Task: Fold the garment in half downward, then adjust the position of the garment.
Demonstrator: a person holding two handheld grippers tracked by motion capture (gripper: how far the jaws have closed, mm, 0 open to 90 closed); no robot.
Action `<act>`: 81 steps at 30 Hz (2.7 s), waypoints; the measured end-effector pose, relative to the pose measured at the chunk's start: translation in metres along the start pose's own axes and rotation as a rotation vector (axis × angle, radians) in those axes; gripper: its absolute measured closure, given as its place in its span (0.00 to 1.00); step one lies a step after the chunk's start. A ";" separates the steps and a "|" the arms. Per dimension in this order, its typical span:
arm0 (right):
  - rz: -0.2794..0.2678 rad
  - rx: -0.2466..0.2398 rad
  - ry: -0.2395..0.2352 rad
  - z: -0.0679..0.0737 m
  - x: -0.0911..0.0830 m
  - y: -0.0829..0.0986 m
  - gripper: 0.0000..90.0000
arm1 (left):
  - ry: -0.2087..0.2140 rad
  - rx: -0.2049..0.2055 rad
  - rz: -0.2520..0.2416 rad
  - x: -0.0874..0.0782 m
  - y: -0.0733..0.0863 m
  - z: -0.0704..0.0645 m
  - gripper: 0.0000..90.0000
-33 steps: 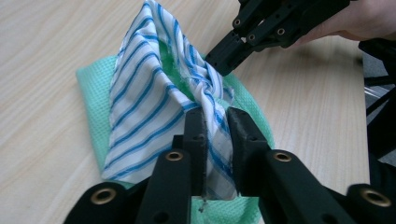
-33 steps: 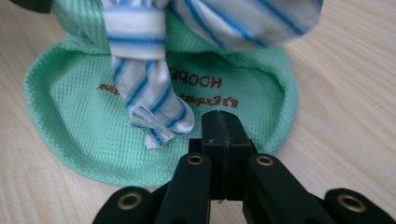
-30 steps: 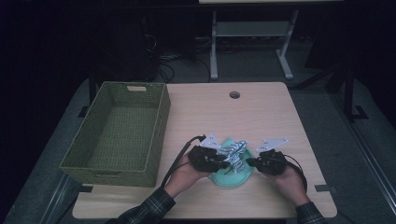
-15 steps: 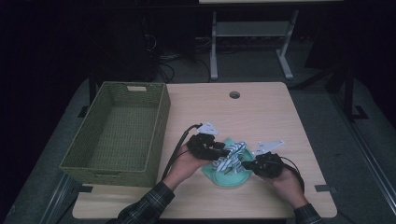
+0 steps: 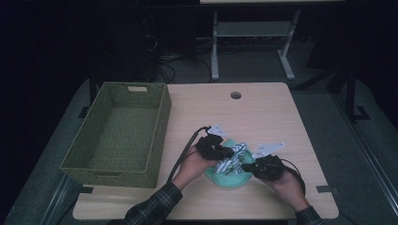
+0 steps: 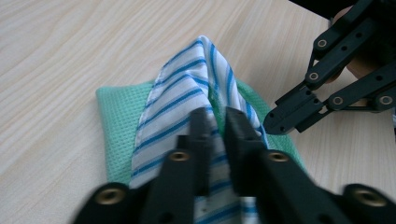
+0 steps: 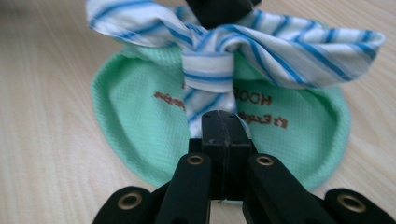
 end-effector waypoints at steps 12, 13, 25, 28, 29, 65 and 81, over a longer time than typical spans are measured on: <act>-0.038 -0.006 -0.036 0.003 0.013 -0.016 1.00 | 0.031 0.021 -0.047 -0.020 -0.011 -0.011 0.99; -0.042 -0.003 -0.036 0.004 0.014 -0.018 1.00 | 0.031 0.027 -0.052 -0.022 -0.012 -0.013 0.99; 0.014 0.056 0.024 -0.018 0.004 0.010 1.00 | 0.057 0.035 -0.037 -0.001 -0.008 -0.030 0.99; 0.011 0.089 0.065 -0.031 -0.006 0.016 1.00 | 0.059 0.031 -0.025 0.008 -0.005 -0.032 0.99; 0.004 0.100 0.076 -0.035 -0.009 0.017 1.00 | 0.059 0.036 -0.018 0.011 -0.004 -0.033 0.99; -0.097 0.045 0.068 -0.047 -0.004 -0.033 1.00 | -0.034 0.026 0.007 -0.028 0.020 -0.008 0.99; -0.007 0.028 0.006 -0.044 0.051 -0.044 1.00 | -0.101 0.032 0.137 -0.010 0.047 0.009 0.99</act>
Point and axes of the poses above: each handheld gripper's, and its own axes: x roughly forward along the jaws, y roughly out of its underside, z roughly to its left, the point moved 7 cm from there along x, roughly forward along the jaws, and after that the axes turned 1 degree about -x, right-handed, at the moved point
